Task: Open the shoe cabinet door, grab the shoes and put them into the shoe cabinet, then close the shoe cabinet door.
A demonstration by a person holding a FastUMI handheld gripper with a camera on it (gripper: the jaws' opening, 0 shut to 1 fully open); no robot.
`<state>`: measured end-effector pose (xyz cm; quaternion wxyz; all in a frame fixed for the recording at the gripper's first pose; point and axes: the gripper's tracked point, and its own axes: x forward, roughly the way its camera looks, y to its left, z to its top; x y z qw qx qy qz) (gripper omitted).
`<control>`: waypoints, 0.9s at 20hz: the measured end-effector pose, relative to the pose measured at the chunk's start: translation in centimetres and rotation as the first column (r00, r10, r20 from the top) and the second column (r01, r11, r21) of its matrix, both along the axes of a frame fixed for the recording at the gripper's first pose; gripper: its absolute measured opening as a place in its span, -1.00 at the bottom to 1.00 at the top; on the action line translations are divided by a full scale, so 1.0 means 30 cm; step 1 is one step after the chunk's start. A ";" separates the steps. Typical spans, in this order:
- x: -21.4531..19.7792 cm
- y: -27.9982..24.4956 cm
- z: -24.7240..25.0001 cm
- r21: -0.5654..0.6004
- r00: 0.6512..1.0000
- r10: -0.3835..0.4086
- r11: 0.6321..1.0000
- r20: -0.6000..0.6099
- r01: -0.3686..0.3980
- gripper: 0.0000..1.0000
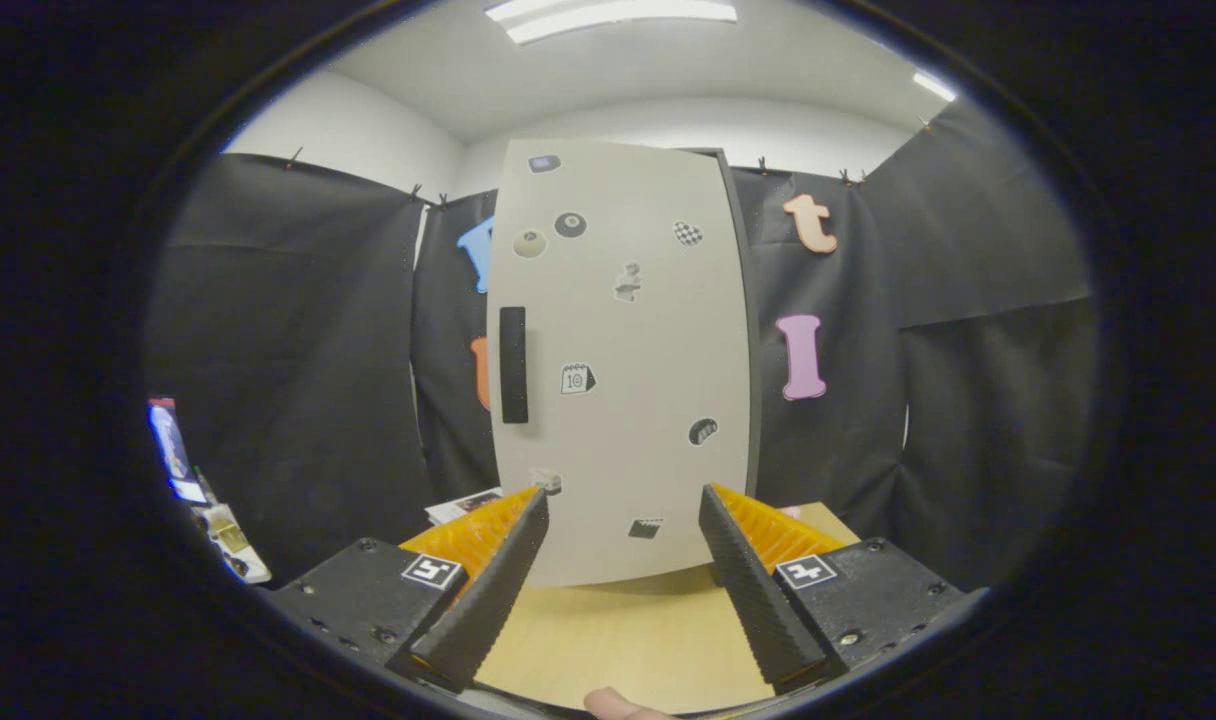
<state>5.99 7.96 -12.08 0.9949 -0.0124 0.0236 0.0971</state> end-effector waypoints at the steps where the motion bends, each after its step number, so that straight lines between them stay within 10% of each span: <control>1: -0.011 -0.017 0.002 -0.002 1.000 -0.003 1.000 0.006 0.003 0.98; 18: -0.145 -0.133 0.013 0.002 0.998 -0.050 0.999 0.044 0.050 0.98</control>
